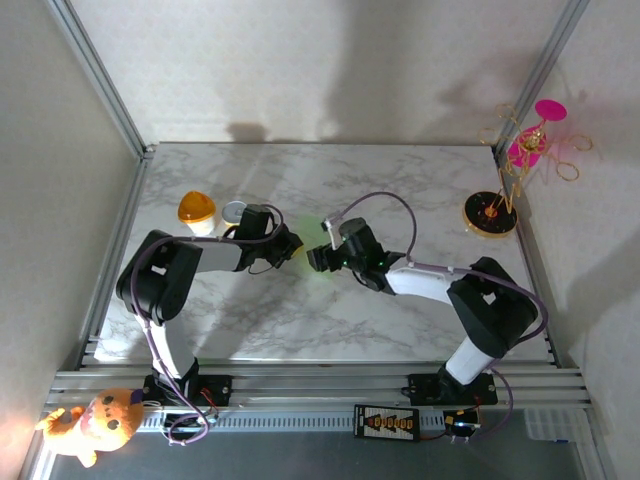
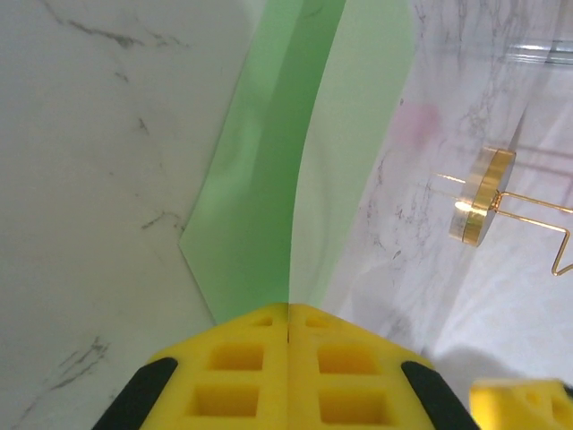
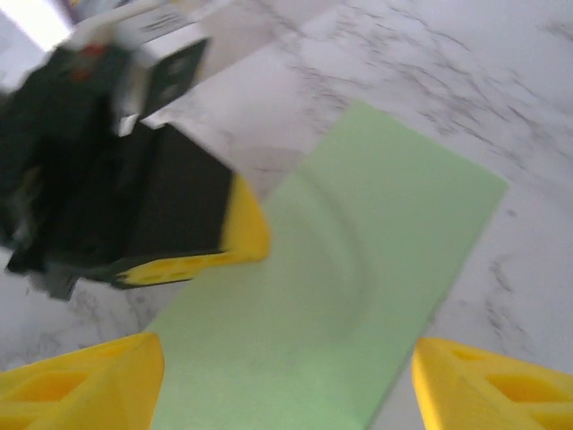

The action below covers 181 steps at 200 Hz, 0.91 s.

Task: Fold a paper plane with a square sheet of paper (pick it up from the middle)
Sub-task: Third fold the triangle at the center of the table.

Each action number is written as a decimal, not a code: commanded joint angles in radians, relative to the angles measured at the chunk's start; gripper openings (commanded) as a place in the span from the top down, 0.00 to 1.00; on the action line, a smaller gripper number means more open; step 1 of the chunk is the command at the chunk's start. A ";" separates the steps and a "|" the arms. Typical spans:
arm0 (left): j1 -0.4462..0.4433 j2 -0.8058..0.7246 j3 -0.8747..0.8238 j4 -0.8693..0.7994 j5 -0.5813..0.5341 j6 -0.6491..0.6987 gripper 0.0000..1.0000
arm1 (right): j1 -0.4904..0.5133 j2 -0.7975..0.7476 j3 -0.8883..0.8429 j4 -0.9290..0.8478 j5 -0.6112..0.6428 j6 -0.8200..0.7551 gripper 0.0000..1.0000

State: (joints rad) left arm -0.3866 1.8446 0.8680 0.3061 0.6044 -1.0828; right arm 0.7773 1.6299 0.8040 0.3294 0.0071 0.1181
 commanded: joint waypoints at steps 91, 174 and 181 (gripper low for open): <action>-0.012 -0.027 -0.021 0.044 -0.015 -0.053 1.00 | 0.147 0.145 -0.060 0.246 0.247 -0.439 0.38; -0.014 -0.025 -0.024 0.044 -0.017 -0.055 1.00 | 0.147 0.147 -0.062 0.277 0.220 -0.466 0.52; -0.013 -0.025 -0.026 0.044 -0.017 -0.055 1.00 | 0.148 0.146 -0.062 0.278 0.219 -0.463 0.53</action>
State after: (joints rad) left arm -0.3920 1.8446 0.8543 0.3332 0.6018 -1.1301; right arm 0.9154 1.7676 0.7219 0.5732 0.2344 -0.3374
